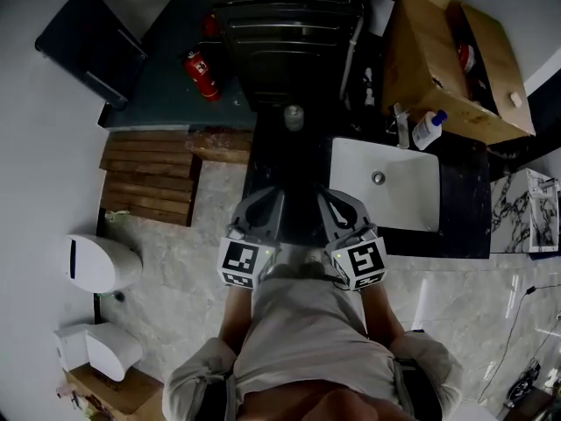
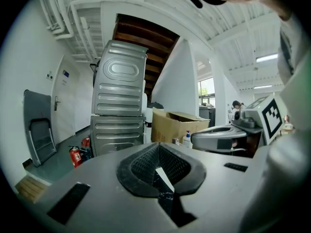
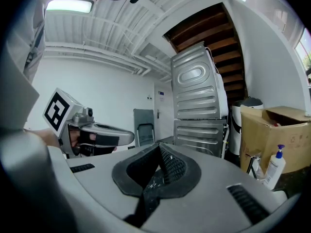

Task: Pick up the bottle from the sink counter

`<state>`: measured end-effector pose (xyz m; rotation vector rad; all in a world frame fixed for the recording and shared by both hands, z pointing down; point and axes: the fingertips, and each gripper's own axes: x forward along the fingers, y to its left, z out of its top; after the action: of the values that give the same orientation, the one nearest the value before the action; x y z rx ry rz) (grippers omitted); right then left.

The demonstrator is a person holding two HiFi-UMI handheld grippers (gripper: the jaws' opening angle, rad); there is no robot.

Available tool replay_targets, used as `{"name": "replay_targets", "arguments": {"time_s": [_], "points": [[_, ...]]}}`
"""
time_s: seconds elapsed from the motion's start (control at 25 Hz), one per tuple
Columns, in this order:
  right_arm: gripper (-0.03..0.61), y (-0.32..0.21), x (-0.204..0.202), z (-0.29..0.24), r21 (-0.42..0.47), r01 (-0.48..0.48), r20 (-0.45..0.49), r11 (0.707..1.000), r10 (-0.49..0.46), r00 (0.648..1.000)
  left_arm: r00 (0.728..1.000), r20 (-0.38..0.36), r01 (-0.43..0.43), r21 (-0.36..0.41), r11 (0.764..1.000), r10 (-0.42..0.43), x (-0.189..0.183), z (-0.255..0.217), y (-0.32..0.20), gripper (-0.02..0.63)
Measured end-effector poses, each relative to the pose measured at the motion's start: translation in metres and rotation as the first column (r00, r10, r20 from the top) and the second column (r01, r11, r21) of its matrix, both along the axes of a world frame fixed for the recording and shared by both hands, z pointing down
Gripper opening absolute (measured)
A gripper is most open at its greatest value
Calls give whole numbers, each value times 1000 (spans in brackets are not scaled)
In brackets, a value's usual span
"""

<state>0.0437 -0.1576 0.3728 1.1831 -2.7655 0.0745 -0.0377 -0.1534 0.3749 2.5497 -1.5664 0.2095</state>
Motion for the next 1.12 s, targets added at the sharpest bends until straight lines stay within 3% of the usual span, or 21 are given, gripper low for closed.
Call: {"name": "replay_targets", "arguments": {"time_s": [0.44,1.12], "points": [[-5,-30,4,16,-40,-3,3,999,3,1000,1000,14,-27,-34,999,28,11,16,-30,3],[-6,-100,-22,57,-116,-77,-59,990,70,996,993,17,-118,-105,987,120,-8,67,-107,3]]}}
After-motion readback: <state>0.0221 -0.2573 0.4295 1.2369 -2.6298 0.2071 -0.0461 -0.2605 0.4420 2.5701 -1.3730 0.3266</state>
